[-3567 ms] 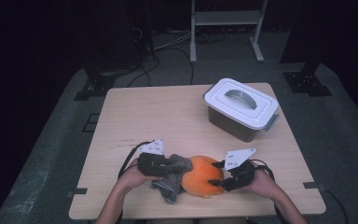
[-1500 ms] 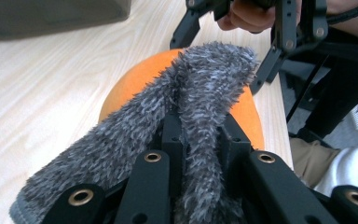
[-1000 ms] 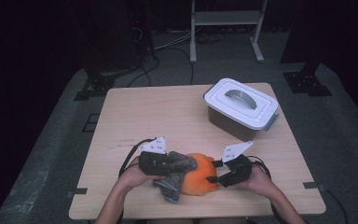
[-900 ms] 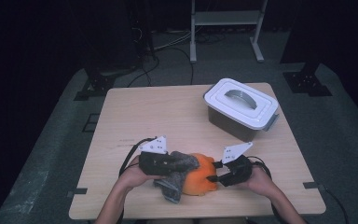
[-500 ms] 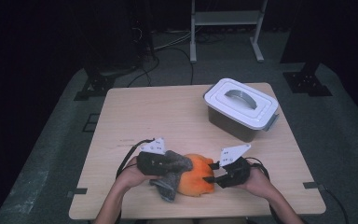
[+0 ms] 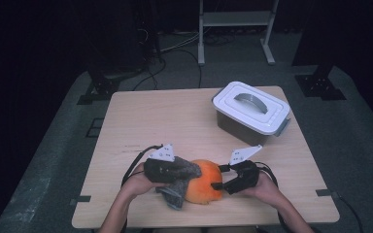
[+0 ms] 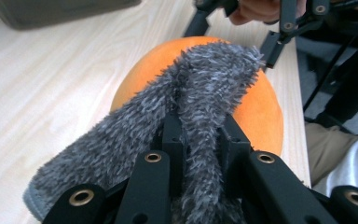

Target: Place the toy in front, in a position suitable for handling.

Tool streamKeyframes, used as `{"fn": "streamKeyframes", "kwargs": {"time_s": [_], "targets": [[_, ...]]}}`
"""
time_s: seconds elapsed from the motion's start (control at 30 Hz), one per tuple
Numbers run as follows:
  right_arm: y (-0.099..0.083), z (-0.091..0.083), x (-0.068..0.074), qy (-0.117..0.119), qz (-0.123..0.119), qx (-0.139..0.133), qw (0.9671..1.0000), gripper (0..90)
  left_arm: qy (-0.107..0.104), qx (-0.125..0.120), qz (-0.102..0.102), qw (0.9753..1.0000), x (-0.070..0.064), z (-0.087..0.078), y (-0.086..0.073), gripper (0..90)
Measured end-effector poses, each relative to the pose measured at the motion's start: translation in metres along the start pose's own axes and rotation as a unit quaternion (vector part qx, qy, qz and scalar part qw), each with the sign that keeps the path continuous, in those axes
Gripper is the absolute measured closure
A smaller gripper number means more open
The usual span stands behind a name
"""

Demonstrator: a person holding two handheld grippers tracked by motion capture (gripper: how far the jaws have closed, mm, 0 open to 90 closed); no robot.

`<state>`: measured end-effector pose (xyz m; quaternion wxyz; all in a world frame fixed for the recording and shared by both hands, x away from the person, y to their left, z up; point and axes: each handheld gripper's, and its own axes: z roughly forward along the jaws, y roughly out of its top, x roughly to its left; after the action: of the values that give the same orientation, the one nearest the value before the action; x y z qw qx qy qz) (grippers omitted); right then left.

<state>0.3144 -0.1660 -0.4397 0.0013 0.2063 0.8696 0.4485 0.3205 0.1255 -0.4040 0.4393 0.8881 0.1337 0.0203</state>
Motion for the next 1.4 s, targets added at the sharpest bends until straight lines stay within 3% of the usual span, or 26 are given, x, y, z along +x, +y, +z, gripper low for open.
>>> {"fn": "streamKeyframes", "kwargs": {"time_s": [0.07,0.13,0.2,0.33,0.43,0.53,0.77,0.9,1.07,1.13,1.2,1.33,1.4], "targets": [[0.003,-0.005,0.006,-0.012,-0.025,-0.007,0.9996,47.2,0.012,-0.002,0.014,0.9998,-0.004,-0.005,0.007,76.5],[0.005,-0.009,0.010,-0.017,-0.035,-0.010,0.9992,51.0,0.017,-0.012,0.018,0.9996,-0.006,-0.010,0.011,76.5],[0.006,-0.010,0.011,-0.017,-0.043,-0.010,0.9989,53.3,0.010,-0.032,0.019,0.9993,-0.009,-0.015,0.015,76.5],[0.010,-0.012,0.016,-0.019,-0.060,-0.009,0.9980,55.5,-0.008,-0.047,0.026,0.9985,-0.015,-0.014,0.022,76.4],[0.013,-0.014,0.021,-0.022,-0.071,-0.009,0.9972,56.7,-0.020,-0.043,0.031,0.9984,-0.017,-0.009,0.022,76.5],[0.014,-0.013,0.024,-0.024,-0.082,-0.002,0.9964,59.2,-0.019,-0.037,0.029,0.9987,-0.015,-0.005,0.019,76.5],[0.010,-0.014,0.016,-0.019,-0.067,-0.003,0.9975,61.7,0.000,-0.017,0.010,0.9998,-0.001,-0.008,0.002,76.4],[0.009,-0.015,0.016,-0.020,-0.066,0.000,0.9976,61.7,0.003,-0.017,0.003,0.9998,0.000,-0.013,-0.002,76.3],[0.013,-0.020,0.018,-0.027,-0.070,-0.004,0.9972,61.7,-0.015,-0.045,0.019,0.9987,-0.010,-0.017,0.011,76.4],[0.015,-0.023,0.019,-0.030,-0.074,-0.006,0.9968,61.7,-0.017,-0.046,0.037,0.9981,-0.018,-0.016,0.020,76.3],[0.015,-0.026,0.019,-0.031,-0.074,-0.008,0.9968,61.7,-0.019,-0.049,0.040,0.9978,-0.021,-0.015,0.022,76.1],[0.013,-0.027,0.018,-0.022,-0.065,-0.013,0.9976,61.1,-0.010,-0.024,0.027,0.9993,-0.014,-0.005,0.014,76.2],[0.014,-0.024,0.019,-0.021,-0.066,-0.006,0.9976,56.1,-0.024,-0.026,0.006,0.9993,-0.005,0.001,0.002,76.4]]}}
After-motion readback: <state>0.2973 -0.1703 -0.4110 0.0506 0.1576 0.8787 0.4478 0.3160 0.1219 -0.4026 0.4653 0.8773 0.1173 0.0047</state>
